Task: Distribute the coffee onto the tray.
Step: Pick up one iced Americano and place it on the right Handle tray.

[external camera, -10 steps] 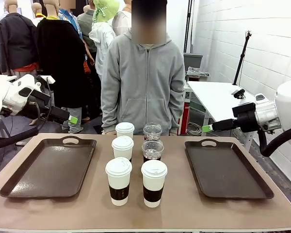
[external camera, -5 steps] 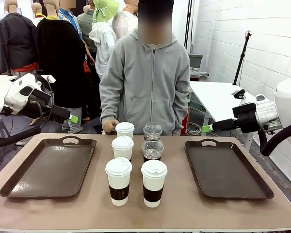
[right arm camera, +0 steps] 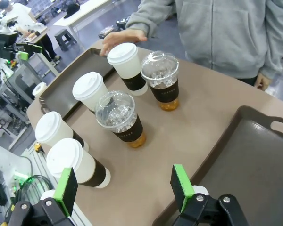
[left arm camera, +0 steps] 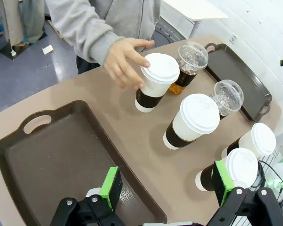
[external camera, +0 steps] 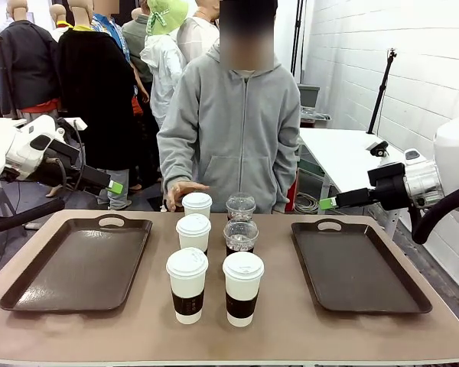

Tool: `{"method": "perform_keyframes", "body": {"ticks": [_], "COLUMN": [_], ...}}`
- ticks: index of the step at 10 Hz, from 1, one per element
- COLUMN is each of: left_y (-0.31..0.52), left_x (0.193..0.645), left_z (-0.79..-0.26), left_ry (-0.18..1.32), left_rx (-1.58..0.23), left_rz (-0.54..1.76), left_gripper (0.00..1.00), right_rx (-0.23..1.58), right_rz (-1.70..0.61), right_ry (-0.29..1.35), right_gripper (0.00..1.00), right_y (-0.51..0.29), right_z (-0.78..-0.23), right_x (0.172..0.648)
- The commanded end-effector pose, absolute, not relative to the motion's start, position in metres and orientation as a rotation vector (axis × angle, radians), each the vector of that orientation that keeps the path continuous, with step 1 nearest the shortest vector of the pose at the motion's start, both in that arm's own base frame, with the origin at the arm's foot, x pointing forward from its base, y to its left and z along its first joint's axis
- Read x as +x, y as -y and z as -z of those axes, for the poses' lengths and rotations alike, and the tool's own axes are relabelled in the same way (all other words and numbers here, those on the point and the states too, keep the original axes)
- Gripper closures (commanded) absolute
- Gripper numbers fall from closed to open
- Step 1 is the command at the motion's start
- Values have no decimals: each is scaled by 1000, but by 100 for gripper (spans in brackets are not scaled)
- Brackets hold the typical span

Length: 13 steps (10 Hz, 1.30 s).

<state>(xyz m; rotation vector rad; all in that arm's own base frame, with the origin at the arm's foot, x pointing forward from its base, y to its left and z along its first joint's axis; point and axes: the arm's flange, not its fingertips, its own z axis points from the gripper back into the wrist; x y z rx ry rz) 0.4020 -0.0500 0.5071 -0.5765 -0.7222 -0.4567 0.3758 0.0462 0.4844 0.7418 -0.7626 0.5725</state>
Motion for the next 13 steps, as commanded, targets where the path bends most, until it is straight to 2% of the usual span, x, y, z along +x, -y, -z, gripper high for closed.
{"method": "perform_keyframes", "body": {"ticks": [1, 8, 13], "left_y": [48, 48, 48], "left_x": [405, 405, 405], "left_z": [-502, -502, -502], "left_ry": [732, 732, 732], "left_rx": [-585, -585, -585], "left_rz": [478, 478, 478], "left_gripper": [0, 0, 0], "right_rx": [743, 739, 756], "right_rz": [-589, -574, -738], "right_ry": [770, 756, 864], "right_gripper": [0, 0, 0], "right_y": [-46, -46, -45], "right_z": [-484, -486, -487], "right_x": [382, 378, 439]}}
